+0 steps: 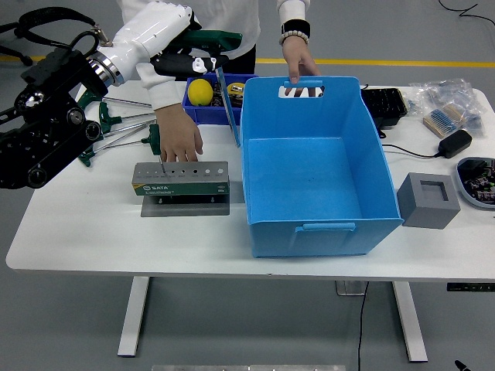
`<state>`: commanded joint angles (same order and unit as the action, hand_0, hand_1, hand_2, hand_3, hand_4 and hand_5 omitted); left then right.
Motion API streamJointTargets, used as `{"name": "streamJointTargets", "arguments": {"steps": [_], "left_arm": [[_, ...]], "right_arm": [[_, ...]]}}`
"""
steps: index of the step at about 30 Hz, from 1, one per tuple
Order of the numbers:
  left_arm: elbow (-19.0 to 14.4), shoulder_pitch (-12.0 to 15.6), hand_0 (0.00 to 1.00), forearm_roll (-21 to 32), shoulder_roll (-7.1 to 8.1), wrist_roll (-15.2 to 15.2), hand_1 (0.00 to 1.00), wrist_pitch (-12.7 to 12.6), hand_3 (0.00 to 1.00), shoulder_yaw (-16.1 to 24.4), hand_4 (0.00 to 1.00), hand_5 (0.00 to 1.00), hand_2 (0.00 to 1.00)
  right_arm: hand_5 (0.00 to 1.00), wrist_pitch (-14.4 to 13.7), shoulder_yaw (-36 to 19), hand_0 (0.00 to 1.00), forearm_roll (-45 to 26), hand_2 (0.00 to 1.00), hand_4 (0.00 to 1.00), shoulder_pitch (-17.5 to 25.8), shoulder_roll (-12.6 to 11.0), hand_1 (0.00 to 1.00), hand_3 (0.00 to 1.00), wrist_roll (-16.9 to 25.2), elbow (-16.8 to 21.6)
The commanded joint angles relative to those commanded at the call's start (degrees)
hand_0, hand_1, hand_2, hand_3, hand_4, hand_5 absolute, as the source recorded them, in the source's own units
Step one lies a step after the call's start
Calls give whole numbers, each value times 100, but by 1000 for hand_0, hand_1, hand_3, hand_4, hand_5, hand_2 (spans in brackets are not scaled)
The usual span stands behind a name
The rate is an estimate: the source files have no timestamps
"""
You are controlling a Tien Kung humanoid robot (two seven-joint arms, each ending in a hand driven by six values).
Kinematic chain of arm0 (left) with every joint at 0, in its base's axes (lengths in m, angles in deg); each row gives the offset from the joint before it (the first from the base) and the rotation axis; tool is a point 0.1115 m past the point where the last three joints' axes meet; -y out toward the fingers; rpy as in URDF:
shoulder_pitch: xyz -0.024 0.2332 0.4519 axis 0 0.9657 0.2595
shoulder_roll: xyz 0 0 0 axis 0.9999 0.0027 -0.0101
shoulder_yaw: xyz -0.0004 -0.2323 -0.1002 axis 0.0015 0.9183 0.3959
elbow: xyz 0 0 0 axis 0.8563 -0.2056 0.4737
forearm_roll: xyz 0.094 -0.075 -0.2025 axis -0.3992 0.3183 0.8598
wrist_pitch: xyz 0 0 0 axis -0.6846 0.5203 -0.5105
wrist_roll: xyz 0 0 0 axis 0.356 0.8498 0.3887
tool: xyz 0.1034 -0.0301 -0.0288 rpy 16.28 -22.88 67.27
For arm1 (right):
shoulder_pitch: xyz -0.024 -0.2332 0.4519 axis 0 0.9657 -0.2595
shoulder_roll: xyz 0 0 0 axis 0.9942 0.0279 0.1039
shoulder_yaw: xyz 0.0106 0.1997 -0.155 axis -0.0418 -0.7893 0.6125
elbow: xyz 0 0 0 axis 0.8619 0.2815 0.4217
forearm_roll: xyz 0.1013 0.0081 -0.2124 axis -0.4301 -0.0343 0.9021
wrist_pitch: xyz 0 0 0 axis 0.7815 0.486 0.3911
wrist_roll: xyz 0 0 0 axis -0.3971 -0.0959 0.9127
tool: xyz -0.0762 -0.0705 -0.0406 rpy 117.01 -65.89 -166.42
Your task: Lift tool from toolbox,place it in box,lift tool from toolbox,place it in box
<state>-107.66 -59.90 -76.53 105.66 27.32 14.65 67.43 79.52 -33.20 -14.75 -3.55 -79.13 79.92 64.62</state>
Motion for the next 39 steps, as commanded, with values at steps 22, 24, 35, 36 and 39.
{"name": "streamJointTargets", "arguments": {"steps": [22, 24, 35, 36, 39], "left_arm": [[-1112, -224, 175, 379, -112, 310, 42, 89, 2, -439, 713, 593, 55], [-1231, -234, 175, 414, -163, 338, 42, 103, 2, -723, 713, 593, 55], [-1026, -407, 185, 671, -542, 275, 52, 50, 21, -2160, 703, 557, 71], [-1003, -433, 185, 706, -556, 271, 52, 53, 21, -2259, 703, 557, 71], [-918, -490, 220, 755, -617, 246, 96, 45, 84, -2502, 729, 557, 116]], "right_arm": [[806, -4, -38, 718, 45, 760, 927, 13, 5, 699, 677, -21, -2], [806, -2, -31, 718, 38, 760, 927, 10, 3, 699, 677, -19, -1], [806, -1, -30, 716, 30, 759, 927, 6, -4, 700, 677, -21, 4], [806, -1, -34, 716, 32, 759, 927, 10, -4, 700, 677, -22, 4], [806, -2, -35, 716, 30, 760, 927, 19, -8, 700, 678, -20, 5]]}}
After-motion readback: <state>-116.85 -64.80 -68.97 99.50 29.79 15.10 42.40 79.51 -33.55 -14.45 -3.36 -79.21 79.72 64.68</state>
